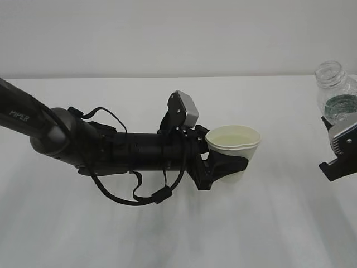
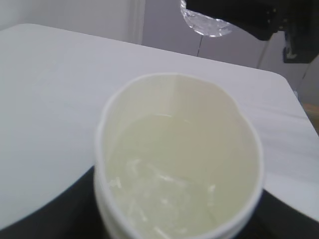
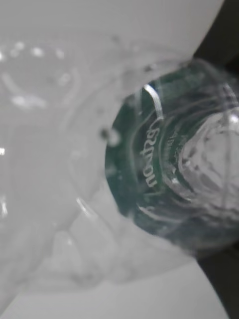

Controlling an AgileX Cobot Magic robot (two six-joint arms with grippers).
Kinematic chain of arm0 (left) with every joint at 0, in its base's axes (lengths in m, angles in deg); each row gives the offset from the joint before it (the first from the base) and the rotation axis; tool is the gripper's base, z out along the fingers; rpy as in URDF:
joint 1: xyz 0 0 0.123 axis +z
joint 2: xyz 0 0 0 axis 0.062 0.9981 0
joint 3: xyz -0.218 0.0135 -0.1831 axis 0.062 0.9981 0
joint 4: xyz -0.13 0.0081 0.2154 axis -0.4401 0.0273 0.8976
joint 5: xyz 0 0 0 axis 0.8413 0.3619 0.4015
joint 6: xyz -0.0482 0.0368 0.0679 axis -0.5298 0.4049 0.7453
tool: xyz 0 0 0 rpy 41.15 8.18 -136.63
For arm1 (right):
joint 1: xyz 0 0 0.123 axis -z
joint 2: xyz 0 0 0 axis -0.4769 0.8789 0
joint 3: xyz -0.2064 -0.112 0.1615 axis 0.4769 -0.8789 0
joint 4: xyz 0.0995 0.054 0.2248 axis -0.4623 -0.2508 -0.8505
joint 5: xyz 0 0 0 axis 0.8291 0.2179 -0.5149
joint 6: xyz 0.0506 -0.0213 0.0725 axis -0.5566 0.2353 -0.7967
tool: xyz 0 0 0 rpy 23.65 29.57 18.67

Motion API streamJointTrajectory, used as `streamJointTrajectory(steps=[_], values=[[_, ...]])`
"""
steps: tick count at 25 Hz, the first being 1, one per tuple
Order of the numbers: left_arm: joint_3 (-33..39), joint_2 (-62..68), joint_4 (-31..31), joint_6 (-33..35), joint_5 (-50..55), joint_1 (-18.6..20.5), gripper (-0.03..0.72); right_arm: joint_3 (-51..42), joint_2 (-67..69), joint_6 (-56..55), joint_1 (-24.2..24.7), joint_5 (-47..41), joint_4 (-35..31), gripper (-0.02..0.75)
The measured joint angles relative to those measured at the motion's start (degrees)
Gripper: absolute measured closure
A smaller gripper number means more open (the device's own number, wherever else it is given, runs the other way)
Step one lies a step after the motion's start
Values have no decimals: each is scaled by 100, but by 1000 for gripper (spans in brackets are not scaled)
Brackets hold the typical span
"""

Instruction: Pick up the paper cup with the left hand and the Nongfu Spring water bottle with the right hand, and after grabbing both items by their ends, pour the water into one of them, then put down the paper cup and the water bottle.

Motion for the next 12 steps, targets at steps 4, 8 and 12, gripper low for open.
streamJointTrajectory(steps=[4,8,12], values=[[0,0,-35,0,28,80,247,-52,4,-808,0,0,0,335],[0,0,-36,0,28,187,247,-52,137,-1666,0,3,175,335],[0,0,-47,0,28,305,251,-52,472,-2331,0,3,250,335]])
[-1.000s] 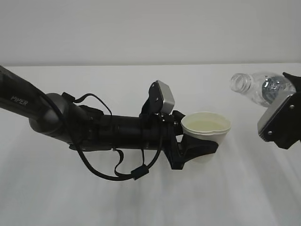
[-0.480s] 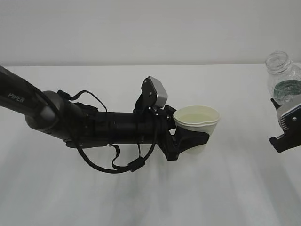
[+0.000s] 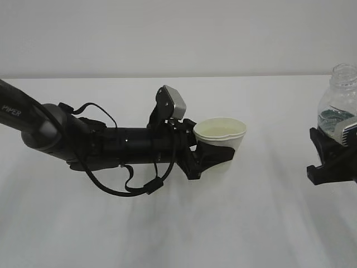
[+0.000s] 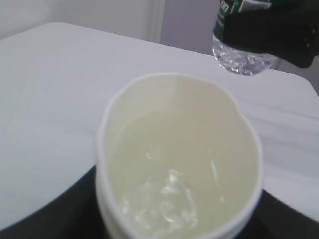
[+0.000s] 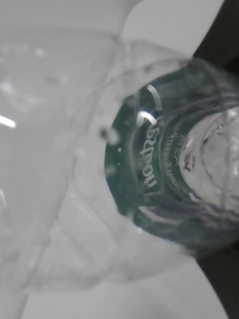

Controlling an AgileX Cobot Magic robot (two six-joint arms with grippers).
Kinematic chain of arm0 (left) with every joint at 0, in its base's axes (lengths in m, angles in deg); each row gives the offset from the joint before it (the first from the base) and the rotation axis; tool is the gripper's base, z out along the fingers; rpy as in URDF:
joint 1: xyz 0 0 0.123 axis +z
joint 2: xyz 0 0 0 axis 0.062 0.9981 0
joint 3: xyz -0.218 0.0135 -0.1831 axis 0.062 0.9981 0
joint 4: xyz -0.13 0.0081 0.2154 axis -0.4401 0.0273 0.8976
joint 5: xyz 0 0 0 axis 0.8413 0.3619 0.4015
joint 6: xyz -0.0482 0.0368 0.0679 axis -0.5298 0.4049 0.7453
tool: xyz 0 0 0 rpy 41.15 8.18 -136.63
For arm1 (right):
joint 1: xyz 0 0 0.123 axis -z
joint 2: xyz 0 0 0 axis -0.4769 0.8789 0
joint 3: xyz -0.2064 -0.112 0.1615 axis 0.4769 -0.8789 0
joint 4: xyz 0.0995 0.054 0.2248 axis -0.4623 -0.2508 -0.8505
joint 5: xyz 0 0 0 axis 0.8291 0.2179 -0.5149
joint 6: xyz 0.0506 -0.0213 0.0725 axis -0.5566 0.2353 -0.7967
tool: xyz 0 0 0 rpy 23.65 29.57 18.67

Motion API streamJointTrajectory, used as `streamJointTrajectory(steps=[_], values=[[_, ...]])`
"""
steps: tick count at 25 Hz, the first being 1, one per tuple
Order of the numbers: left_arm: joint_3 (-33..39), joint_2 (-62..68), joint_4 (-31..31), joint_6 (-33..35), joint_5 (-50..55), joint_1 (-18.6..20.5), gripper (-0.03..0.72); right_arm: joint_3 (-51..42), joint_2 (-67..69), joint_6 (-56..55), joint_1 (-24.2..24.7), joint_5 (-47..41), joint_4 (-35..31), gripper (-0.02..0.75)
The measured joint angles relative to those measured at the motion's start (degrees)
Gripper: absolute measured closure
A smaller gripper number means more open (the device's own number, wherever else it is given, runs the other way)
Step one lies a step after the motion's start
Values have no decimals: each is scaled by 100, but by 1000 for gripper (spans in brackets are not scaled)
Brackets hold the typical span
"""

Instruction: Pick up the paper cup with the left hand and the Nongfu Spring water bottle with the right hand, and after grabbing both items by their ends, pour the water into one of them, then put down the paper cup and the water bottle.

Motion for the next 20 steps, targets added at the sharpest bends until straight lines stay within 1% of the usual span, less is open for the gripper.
streamJointTrajectory(steps=[5,14,20], values=[[0,0,0,0,0,131,256,256,621,-484,0,0,240,335],[0,0,0,0,0,546,258,1182,1601,-741,0,0,621,335],[0,0,10,0,0,618,260,1684,2143,-1236,0,0,784,335]])
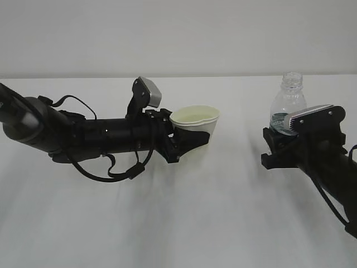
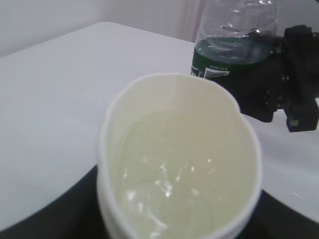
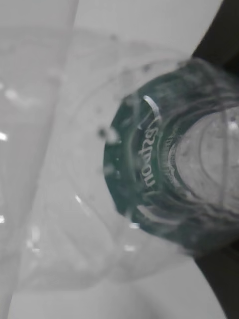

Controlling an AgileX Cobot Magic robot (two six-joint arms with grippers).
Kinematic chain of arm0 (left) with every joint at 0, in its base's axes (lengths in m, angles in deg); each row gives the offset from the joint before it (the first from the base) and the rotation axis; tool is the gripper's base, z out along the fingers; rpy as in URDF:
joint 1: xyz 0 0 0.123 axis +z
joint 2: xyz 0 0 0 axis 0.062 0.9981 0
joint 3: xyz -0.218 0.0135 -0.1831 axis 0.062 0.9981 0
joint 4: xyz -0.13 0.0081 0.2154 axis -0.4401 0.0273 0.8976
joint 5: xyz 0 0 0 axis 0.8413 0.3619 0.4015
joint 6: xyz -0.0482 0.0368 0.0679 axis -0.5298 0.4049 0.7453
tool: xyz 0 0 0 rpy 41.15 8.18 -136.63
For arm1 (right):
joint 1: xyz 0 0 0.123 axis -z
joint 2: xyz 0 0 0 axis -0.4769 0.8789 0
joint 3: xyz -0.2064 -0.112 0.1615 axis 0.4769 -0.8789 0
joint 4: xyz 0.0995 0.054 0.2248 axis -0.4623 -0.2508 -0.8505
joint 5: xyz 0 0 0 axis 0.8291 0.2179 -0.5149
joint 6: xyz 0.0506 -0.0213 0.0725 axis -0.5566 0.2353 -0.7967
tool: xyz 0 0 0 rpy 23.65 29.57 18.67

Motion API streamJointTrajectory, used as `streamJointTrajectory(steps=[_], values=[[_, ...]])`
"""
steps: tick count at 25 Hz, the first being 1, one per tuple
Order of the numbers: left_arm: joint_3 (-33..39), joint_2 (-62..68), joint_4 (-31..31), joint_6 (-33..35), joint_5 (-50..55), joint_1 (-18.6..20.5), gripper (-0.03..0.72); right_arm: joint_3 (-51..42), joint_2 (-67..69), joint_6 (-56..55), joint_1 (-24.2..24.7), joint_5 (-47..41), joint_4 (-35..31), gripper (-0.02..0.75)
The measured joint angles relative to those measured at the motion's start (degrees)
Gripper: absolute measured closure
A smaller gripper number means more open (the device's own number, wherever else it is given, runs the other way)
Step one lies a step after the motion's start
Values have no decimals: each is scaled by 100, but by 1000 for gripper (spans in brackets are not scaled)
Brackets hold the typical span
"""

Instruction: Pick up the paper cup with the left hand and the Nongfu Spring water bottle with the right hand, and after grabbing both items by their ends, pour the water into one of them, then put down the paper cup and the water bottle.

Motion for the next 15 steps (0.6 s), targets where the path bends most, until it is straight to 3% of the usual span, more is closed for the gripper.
streamJointTrajectory(steps=[15], values=[[0,0,106,0,-11,0,262,861,764,-730,0,-42,-73,335]])
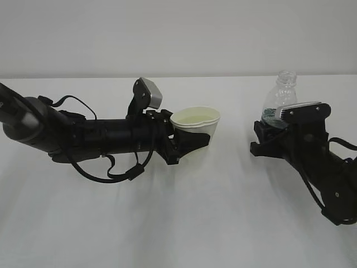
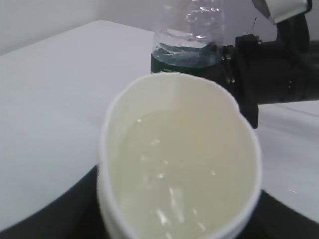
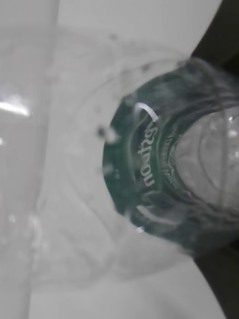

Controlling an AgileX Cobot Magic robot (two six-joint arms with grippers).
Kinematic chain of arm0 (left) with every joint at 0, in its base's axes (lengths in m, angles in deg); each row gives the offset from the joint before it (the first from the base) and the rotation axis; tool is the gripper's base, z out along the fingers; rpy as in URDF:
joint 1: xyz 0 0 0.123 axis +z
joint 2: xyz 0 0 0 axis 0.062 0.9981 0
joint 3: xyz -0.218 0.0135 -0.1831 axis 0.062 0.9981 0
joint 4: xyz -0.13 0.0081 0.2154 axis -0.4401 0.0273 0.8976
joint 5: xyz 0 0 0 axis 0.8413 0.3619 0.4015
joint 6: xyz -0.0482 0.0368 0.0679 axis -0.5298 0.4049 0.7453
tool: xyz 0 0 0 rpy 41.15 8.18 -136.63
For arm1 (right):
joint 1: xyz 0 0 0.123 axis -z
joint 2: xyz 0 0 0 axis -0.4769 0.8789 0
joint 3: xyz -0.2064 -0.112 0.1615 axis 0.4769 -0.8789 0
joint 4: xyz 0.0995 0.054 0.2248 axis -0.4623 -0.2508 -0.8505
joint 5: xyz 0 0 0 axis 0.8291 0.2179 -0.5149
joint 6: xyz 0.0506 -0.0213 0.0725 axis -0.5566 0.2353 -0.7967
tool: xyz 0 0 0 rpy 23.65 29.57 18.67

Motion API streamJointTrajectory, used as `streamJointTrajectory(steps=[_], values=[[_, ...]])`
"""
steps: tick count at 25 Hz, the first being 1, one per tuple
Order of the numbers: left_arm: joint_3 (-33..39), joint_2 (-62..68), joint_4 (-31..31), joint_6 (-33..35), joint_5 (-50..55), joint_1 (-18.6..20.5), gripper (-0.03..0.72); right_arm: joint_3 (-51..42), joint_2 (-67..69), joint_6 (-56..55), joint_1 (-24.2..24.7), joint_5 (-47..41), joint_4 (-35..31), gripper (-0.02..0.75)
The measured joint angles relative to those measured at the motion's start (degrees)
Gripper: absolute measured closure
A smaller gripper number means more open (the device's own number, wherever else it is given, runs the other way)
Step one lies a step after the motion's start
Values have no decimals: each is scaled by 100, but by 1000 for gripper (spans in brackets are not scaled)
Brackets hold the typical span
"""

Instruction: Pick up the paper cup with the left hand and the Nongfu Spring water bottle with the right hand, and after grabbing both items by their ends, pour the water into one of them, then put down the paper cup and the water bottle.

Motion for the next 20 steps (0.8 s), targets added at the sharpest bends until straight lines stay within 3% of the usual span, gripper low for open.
streamJointTrajectory(steps=[20], values=[[0,0,48,11,-11,0,263,400,420,-358,0,12,-90,335]])
